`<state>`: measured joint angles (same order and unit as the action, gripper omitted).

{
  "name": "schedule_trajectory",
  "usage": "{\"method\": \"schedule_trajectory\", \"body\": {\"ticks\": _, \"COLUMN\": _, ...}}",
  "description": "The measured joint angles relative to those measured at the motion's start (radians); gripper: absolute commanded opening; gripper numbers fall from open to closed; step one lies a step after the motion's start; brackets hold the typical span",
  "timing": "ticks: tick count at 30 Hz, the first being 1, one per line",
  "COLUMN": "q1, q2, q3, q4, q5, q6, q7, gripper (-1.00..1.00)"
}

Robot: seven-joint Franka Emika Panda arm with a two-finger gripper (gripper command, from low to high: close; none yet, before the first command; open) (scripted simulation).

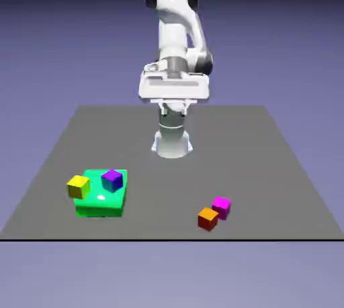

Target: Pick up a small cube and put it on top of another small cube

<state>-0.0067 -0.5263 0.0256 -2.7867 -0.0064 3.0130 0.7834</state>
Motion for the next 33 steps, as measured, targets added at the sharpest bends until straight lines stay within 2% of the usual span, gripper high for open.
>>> {"method": "schedule_trajectory", "body": {"ticks": 26, "q1": -0.402, "q2": 0.942, "q3": 0.553, "q4": 0.503, "q5": -0.139, "q6": -0.516, "q7": 0.914, "gripper": 0.00}}
{"method": "schedule_trajectory", "body": {"ticks": 28, "q1": -0.404, "q2": 0.945, "q3": 0.554, "q4": 0.505, "q5": -0.139, "q6": -0.518, "q7": 0.917, "gripper": 0.00}}
{"method": "schedule_trajectory", "body": {"ticks": 32, "q1": -0.314, "q2": 1.089, "q3": 0.453, "q4": 0.518, "q5": -0.230, "q6": -0.388, "q7": 0.975, "gripper": 0.00}}
{"method": "schedule_trajectory", "body": {"ticks": 33, "q1": -0.305, "q2": 1.104, "q3": 0.443, "q4": 0.519, "q5": -0.239, "q6": -0.375, "q7": 0.981, "gripper": -1.00}}
